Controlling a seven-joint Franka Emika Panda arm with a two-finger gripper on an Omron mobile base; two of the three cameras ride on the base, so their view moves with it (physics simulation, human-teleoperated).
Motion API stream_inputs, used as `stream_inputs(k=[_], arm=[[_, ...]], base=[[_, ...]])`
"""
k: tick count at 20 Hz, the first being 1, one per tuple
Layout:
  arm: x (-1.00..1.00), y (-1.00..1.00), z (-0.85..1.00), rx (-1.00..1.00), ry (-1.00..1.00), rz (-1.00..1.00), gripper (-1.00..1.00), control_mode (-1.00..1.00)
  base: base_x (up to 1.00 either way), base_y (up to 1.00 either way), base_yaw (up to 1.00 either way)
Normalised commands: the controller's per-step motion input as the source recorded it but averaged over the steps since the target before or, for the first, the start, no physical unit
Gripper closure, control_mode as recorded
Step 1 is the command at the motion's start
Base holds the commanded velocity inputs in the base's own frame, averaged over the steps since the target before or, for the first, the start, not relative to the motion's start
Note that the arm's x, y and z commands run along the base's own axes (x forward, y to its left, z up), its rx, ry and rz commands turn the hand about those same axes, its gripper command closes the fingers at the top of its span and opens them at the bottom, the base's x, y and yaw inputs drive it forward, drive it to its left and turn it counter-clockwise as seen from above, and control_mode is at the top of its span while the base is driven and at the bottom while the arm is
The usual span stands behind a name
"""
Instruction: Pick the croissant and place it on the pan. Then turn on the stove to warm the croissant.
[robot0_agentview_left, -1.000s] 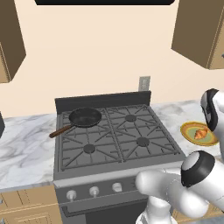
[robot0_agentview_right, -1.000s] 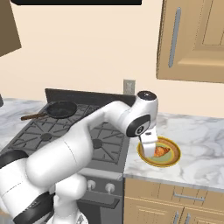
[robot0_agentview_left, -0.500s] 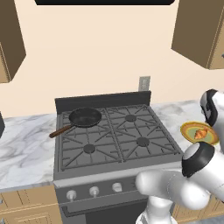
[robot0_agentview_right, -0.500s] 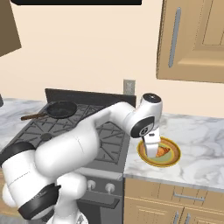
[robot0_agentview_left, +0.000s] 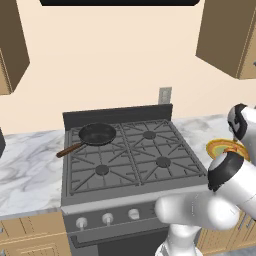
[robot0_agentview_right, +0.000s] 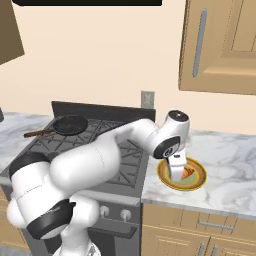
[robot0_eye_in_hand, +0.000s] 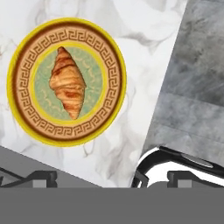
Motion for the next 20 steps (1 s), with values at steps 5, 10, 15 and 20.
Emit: stream_inputs(k=[5, 10, 15, 20], arm=[[0.13, -0.16, -0.19, 0.02, 0.00, 0.01, -1.00, -1.00], [0.15, -0.17, -0.15, 0.02, 0.00, 0.02, -1.00, -1.00], [0.17, -0.09, -0.14, 0.02, 0.00, 0.02, -1.00, -1.00], [0.22, 0.00, -0.16, 0.00, 0.00, 0.01, -1.00, -1.00]], base=[[0.00, 0.00, 0.00], [0.00, 0.00, 0.00], [0.00, 0.00, 0.00], [0.00, 0.00, 0.00]])
